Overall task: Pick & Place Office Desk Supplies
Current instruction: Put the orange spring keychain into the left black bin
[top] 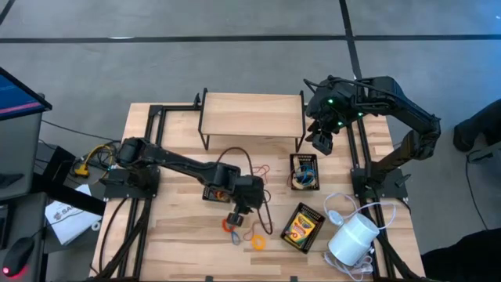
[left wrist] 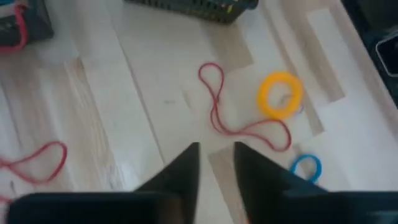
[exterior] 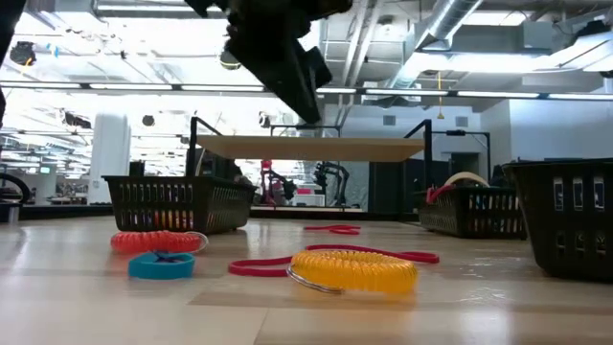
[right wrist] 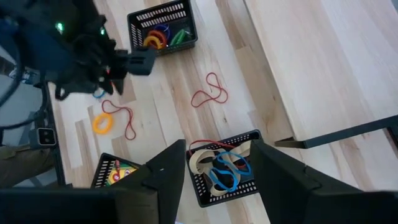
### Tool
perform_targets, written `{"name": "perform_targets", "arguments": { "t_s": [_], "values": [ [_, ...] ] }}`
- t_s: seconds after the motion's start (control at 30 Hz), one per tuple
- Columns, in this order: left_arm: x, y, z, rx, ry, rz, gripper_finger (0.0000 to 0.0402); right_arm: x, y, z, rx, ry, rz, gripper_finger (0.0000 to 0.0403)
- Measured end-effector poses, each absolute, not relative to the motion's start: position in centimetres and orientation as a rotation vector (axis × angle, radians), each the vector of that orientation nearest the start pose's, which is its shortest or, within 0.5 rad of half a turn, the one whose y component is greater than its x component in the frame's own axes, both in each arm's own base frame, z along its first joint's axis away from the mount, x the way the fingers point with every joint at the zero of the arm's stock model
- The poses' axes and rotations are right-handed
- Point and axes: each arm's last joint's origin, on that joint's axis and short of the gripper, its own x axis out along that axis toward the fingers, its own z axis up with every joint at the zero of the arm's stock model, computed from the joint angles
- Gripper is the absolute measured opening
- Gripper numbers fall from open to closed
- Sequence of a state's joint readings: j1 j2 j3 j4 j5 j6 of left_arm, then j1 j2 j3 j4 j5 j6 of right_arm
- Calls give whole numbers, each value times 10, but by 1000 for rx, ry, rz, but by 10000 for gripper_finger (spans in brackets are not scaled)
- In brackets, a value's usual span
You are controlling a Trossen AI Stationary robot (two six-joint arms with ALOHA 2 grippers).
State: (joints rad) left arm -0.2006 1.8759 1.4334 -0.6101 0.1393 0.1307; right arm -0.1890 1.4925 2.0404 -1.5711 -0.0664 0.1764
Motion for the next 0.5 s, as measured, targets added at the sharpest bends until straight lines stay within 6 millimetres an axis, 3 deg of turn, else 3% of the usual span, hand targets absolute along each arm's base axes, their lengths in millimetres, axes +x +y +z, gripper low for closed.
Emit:
{"name": "perform_targets", "arguments": {
  "t_s": [0.27, 0.37, 0.5],
  "values": [
    [368, -101, 210, 191, 1193, -418, 264, 224, -40, 463, 312, 1005, -164, 183],
    [359, -111, 191, 232, 1249, -452, 291, 224, -40, 463, 312, 1005, -164, 183],
    [345, -119, 166, 296, 1274, -449, 288, 224, -40, 463, 312, 1005, -164, 183]
  ]
}}
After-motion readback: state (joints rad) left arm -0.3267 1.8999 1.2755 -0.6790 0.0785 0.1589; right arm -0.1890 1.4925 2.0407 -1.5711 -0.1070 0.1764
